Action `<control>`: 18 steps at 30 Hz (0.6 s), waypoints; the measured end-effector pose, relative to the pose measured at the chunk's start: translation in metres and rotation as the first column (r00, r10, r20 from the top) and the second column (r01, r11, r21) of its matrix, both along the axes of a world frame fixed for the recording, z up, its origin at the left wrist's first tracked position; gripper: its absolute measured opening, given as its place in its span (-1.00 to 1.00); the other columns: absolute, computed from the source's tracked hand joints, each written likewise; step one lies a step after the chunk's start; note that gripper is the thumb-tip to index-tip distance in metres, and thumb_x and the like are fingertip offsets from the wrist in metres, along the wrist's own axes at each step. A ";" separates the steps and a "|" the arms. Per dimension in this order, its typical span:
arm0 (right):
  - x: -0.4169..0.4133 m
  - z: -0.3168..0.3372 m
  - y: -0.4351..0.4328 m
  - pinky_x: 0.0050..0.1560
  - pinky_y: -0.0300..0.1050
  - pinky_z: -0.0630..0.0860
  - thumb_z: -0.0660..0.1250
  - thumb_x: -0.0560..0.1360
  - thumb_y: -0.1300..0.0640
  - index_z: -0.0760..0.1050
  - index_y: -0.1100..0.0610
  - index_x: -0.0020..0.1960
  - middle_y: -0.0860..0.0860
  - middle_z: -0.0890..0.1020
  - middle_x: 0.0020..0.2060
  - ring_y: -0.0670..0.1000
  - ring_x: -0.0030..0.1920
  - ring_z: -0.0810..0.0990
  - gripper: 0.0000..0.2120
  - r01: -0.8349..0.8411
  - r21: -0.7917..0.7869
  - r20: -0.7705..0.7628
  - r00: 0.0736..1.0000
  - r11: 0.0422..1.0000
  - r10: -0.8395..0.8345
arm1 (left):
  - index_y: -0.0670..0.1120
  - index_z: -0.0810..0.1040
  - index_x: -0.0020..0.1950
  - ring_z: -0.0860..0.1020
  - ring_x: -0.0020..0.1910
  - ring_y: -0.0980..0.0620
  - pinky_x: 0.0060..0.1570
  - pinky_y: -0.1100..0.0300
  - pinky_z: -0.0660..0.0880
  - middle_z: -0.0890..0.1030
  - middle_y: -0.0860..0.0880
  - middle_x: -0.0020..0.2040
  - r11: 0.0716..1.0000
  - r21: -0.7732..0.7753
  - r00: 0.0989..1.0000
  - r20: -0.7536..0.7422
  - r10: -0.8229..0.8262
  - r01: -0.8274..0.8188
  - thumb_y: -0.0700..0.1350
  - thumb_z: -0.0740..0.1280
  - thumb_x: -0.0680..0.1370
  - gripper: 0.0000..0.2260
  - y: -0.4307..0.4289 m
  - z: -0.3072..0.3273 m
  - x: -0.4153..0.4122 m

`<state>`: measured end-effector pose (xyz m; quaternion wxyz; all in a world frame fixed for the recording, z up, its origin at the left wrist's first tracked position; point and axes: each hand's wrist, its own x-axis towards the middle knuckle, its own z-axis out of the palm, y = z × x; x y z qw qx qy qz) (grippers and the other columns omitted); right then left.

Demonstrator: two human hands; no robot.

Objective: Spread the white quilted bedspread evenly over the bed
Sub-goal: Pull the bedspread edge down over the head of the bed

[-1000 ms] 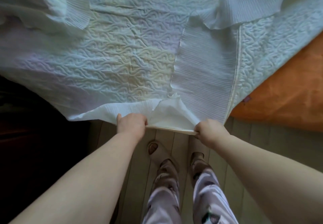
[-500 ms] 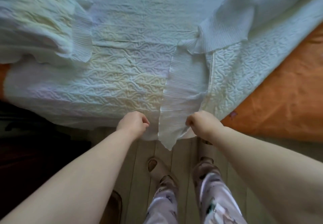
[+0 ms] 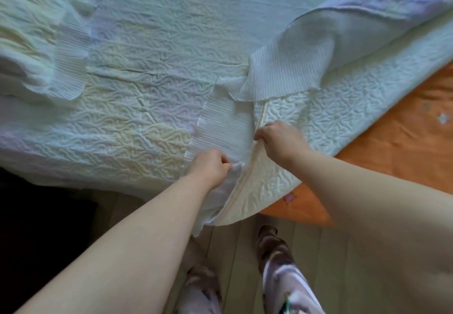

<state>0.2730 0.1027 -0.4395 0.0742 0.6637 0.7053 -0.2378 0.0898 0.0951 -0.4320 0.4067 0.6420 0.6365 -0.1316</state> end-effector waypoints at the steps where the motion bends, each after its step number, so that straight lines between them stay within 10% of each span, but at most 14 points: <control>1: 0.009 -0.003 0.006 0.08 0.03 0.54 0.18 0.54 0.19 0.56 -0.09 0.18 0.04 0.60 0.14 0.16 0.16 0.58 -0.68 -0.019 0.016 -0.010 1.000 1.000 0.019 | -0.03 0.68 0.00 0.60 0.08 -0.08 0.08 0.11 0.52 0.69 -0.08 0.02 0.999 0.011 0.999 0.012 0.035 -0.035 0.04 0.34 0.52 -0.79 0.001 -0.004 0.012; 18: 0.051 -0.011 0.086 0.23 -0.04 0.33 0.15 0.59 0.11 0.54 -0.07 0.17 -0.10 0.57 0.17 0.00 0.29 0.42 -0.74 -0.532 -0.078 0.187 0.823 0.843 0.536 | 0.11 0.57 0.15 0.59 0.03 -0.04 0.09 0.09 0.51 0.58 0.06 -0.13 0.984 -0.024 0.982 0.050 0.180 -0.179 0.02 0.41 0.44 -0.72 -0.004 -0.004 0.058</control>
